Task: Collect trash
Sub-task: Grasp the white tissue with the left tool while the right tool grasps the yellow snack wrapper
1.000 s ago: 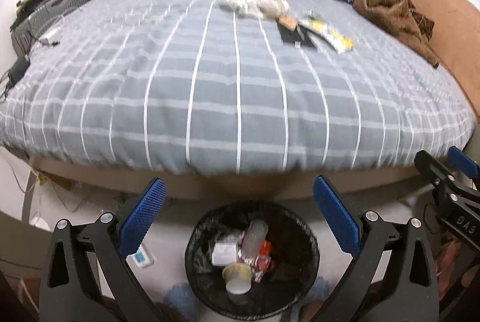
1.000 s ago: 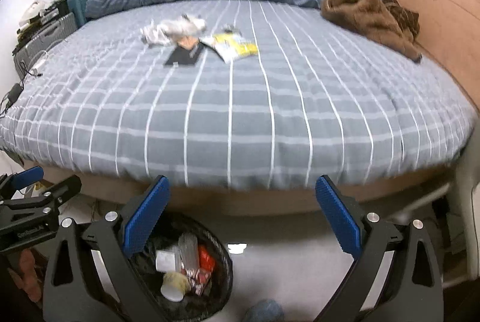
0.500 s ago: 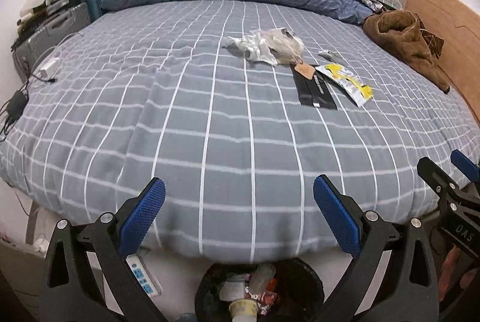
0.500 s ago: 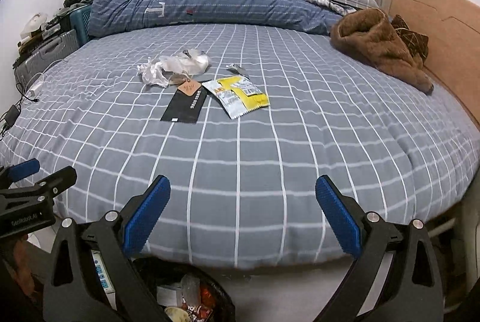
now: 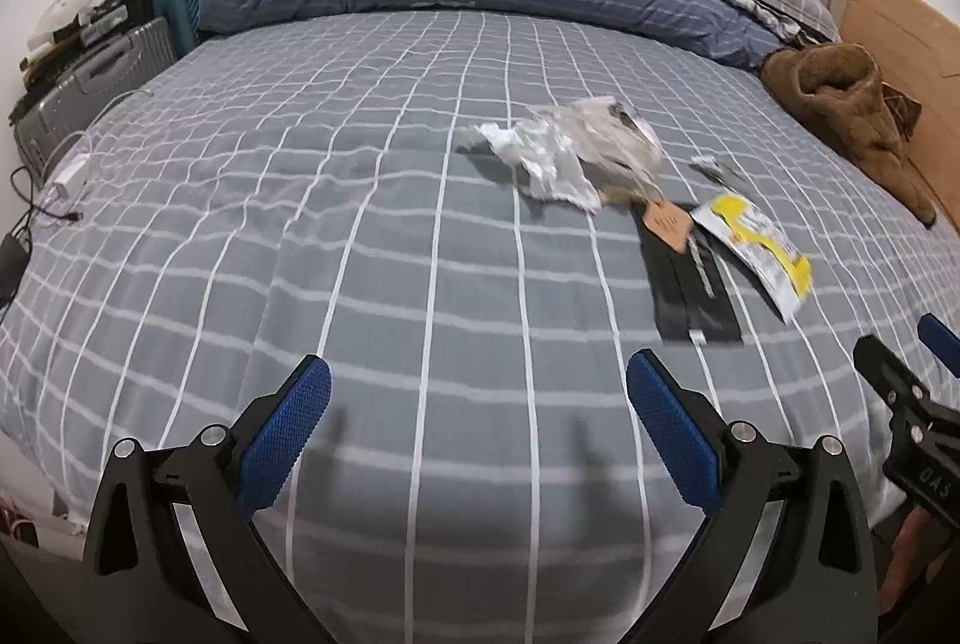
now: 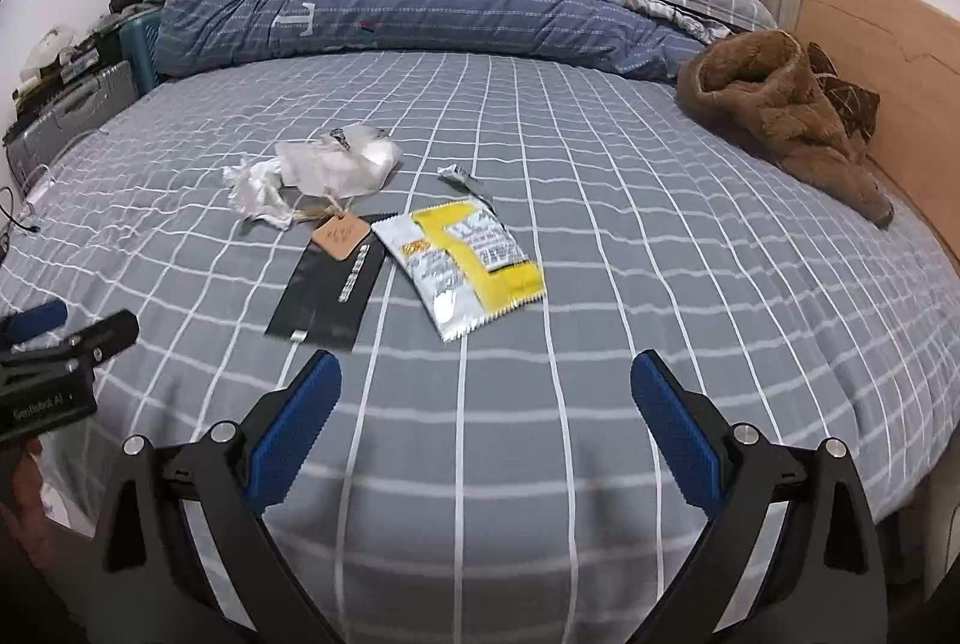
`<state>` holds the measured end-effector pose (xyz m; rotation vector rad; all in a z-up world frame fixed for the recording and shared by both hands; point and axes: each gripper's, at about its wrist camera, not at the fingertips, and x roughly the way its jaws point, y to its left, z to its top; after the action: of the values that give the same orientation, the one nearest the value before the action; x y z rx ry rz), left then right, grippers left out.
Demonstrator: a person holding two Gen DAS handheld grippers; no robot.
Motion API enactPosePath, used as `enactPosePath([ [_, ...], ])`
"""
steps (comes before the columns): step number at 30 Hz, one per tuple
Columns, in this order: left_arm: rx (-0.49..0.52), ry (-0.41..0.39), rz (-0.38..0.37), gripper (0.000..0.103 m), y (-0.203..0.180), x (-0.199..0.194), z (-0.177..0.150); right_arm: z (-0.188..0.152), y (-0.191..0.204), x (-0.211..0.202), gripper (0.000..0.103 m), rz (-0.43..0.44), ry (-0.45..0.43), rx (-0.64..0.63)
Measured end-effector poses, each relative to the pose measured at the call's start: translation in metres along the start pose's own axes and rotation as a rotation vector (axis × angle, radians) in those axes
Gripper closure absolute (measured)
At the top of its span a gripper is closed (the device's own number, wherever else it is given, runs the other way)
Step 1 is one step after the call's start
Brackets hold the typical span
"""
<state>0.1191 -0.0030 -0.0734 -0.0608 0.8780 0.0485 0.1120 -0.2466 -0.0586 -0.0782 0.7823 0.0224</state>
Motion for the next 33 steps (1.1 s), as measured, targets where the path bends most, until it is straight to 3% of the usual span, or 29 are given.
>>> enactPosePath([
  [11,0.000,-0.014,0.000,0.006,-0.010,0.061,0.063,0.036,-0.004,0.062,0.010,-0.004,0.047,-0.005],
  [24,0.004,0.012,0.001,0.007,-0.028,0.109,0.093,0.051,0.003,0.114,0.010,0.044,0.122,-0.011],
  [33,0.003,0.049,-0.049,0.037,-0.032,0.127,0.093,0.054,0.008,0.129,0.022,0.095,0.176,-0.021],
])
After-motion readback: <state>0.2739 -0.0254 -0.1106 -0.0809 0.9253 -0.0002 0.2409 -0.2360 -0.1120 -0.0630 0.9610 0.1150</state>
